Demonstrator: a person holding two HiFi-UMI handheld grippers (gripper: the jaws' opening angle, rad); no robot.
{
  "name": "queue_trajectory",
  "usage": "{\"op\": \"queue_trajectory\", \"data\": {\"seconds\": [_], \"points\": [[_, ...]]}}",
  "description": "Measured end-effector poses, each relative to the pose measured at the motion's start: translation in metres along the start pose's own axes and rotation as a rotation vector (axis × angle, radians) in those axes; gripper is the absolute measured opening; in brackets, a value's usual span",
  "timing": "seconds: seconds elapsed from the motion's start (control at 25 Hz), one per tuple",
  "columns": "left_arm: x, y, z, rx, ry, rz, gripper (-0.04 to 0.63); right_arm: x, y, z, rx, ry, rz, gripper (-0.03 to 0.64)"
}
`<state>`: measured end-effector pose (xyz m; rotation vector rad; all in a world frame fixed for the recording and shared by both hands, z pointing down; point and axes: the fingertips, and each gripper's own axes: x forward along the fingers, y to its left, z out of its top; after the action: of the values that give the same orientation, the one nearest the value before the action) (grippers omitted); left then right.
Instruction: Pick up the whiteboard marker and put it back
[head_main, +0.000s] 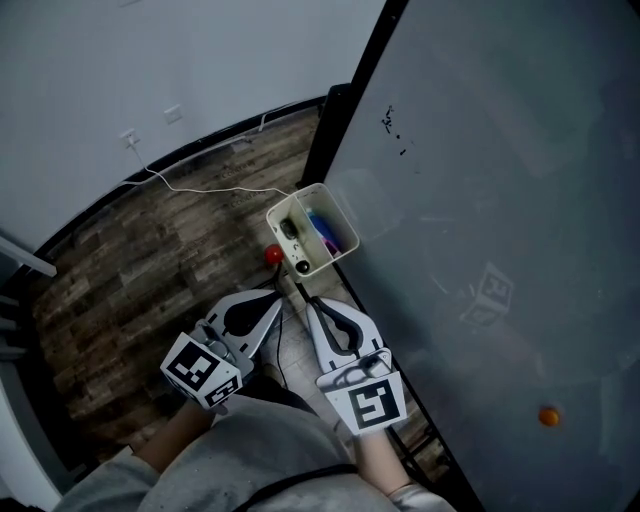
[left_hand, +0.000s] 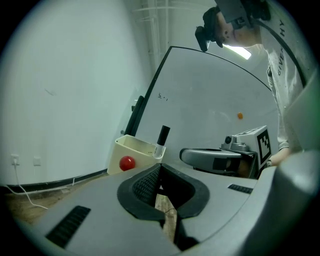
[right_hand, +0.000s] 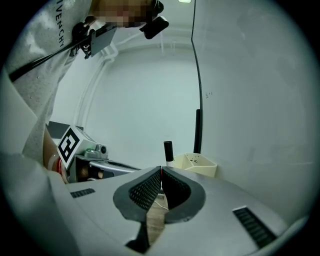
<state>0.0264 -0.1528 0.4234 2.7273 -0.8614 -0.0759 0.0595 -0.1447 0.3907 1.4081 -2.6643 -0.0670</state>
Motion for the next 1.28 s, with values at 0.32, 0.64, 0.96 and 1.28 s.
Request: {"op": "queue_trajectory", "data": {"seconds": [0.32, 0.64, 0.96, 1.28], "points": [[-0.006, -0.015, 0.012, 0.033, -0.02, 0.014, 0.015, -0.015, 0.004, -0.001, 0.043, 0.023, 0.015, 0.02], [-0.01, -0.022, 0.021, 0.054, -0.04, 0.037, 0.015, -0.022, 0.008, 0.005, 0.047, 0.009, 0.033, 0.02], [-0.012, -0.026, 0.026, 0.08, -0.051, 0.047, 0.015, -0.025, 0.011, 0.007, 0.056, -0.005, 0.042, 0.02], [-0.018, -0.03, 0.03, 0.102, -0.06, 0.065, 0.015, -0.029, 0.015, 0.011, 0.057, -0.014, 0.055, 0.02]]}}
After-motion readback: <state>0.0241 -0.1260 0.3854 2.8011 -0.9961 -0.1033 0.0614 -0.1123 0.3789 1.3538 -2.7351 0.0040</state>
